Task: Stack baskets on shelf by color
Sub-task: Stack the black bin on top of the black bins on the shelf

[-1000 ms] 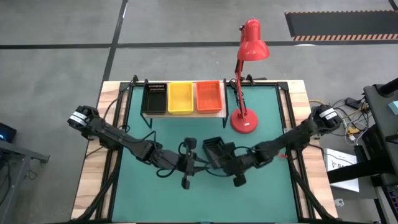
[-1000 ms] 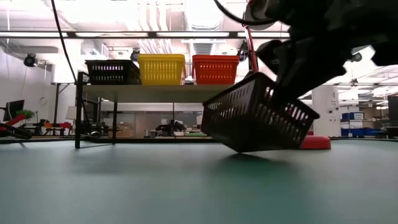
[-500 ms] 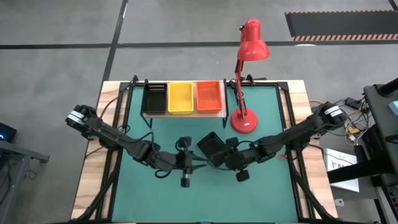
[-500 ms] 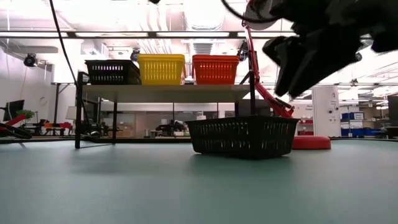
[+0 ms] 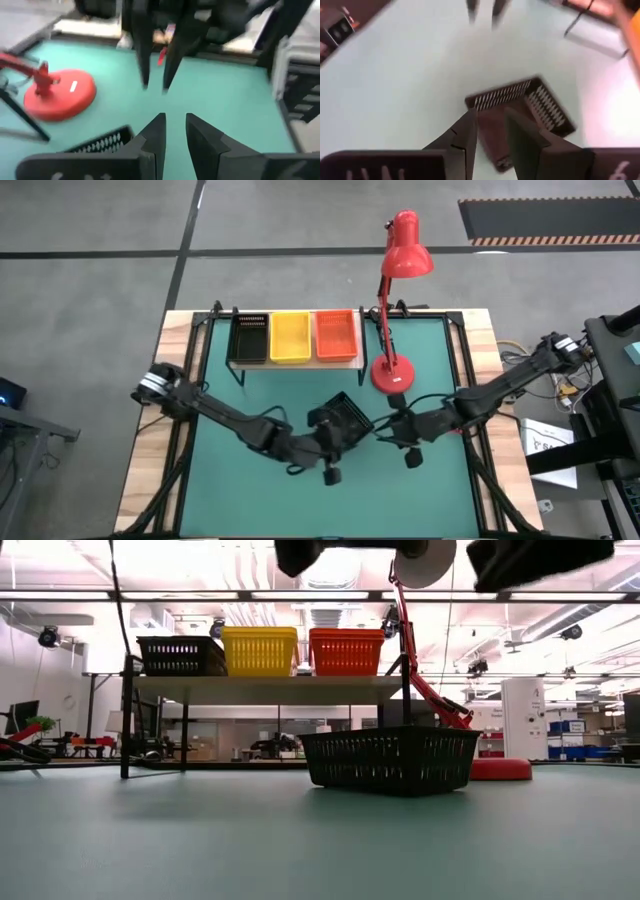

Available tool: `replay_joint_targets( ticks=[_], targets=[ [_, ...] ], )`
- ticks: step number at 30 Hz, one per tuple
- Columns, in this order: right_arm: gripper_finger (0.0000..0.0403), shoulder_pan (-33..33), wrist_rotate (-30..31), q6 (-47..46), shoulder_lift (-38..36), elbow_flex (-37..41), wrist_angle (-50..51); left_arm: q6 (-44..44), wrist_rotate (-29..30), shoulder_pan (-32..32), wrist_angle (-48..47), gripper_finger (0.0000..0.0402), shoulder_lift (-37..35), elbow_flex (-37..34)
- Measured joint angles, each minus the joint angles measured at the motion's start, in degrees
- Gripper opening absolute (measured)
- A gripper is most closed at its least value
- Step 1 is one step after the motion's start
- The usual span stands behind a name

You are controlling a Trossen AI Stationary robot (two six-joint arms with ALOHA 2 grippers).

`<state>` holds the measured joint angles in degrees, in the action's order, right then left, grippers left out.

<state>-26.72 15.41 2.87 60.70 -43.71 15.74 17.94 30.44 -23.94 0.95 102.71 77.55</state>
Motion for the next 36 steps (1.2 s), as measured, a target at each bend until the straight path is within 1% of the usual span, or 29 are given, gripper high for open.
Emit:
replay_joint_targets(
  ticks=[3, 10, 13, 16, 18, 20, 23, 24, 26, 29, 32, 34, 36],
  targets=[
    [0.0082, -0.15, 0.82, 2.22, -3.02, 0.67, -1.67, 4.14, 0.07, 0.66, -8.73, 0.0058, 4.66, 7.43],
    [0.0072, -0.17, 1.23, 5.58, -7.24, 1.55, -1.10, 18.32, -0.23, 1.94, -36.79, 0.0058, 17.41, 25.32],
    [0.0073, -0.17, 1.23, 5.13, -8.11, 2.44, -0.36, 22.02, -0.83, 2.36, -42.82, 0.0058, 21.58, 31.07],
    [0.0075, -0.15, 1.19, 4.21, -8.90, 3.14, 0.93, 22.20, -0.92, 3.02, -42.46, 0.0058, 23.88, 34.01],
    [0.0074, -0.15, 1.17, 4.14, -9.16, 3.37, 0.93, 22.38, -0.96, 3.70, -41.34, 0.0058, 24.18, 34.22],
    [0.0072, -0.17, 1.14, 3.99, -9.33, 3.49, 1.65, 25.36, -1.77, 4.60, -39.39, 0.0058, 24.22, 33.60],
    [0.0070, -0.17, 1.12, 3.26, -9.61, 3.42, 2.33, 32.05, -4.72, 6.10, -39.35, 0.0058, 24.36, 32.32],
    [0.0070, -0.15, 1.14, 3.16, -9.65, 3.42, 2.55, 32.61, -5.84, 6.50, -39.35, 0.0058, 24.40, 31.86],
    [0.0073, -0.15, 1.12, 3.15, -9.72, 3.42, 2.45, 32.40, -6.32, 6.87, -39.44, 0.0058, 24.44, 31.57],
    [0.0077, -0.15, 1.04, 3.14, -9.66, 3.42, 2.65, 29.54, -6.51, 6.84, -38.78, 0.0061, 24.44, 31.59],
    [0.0080, -0.15, 0.92, 3.13, -9.66, 3.42, 2.86, 29.26, -8.83, 6.84, -38.77, 0.0077, 24.58, 31.57],
    [0.0079, -0.15, 0.90, 3.14, -9.66, 3.42, 2.89, 29.34, -11.48, 6.97, -38.57, 0.0095, 24.69, 31.59],
    [0.0077, -0.15, 0.90, 3.18, -9.66, 3.42, 2.89, 29.26, -11.98, 6.97, -38.67, 0.0117, 24.75, 31.57]
  ],
)
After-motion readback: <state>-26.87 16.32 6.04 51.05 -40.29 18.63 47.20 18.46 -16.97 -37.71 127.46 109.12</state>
